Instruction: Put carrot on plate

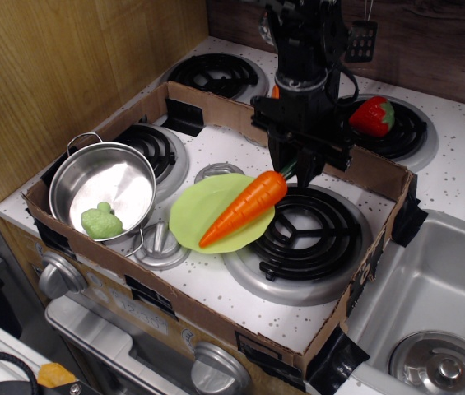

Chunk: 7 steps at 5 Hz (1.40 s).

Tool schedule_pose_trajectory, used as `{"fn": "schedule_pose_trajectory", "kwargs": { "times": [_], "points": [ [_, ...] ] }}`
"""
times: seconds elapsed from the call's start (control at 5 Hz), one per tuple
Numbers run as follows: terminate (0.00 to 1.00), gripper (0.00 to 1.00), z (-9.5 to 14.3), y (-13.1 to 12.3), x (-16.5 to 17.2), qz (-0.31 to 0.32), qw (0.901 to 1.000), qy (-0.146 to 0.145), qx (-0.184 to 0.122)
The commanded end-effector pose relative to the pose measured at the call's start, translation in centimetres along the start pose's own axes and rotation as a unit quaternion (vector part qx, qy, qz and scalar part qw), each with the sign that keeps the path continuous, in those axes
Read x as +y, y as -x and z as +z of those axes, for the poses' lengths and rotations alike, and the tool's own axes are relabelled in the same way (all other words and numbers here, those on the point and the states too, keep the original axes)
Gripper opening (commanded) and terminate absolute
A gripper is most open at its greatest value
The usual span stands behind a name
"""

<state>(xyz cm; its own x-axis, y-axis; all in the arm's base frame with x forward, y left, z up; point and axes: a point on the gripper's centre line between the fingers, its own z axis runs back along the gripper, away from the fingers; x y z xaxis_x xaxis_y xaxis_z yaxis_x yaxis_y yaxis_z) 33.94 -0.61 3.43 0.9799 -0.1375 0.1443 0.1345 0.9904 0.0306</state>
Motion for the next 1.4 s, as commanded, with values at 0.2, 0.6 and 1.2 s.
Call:
{"fn": "schedule_pose_trajectory", "kwargs": {
  "times": [0.2,0.6,1.2],
  "points": [
    [0.0,1.0,2.3,-1.7,0.1,-0.017,0.9995,-0.018,-0.022],
    [0.0,1.0,6.5,-3.3,-0.6,-0.028,0.9958,-0.082,-0.03],
    [1.0,1.0,10.8,-3.8,-3.2,-0.013,0.9913,-0.129,-0.025]
  ]
}}
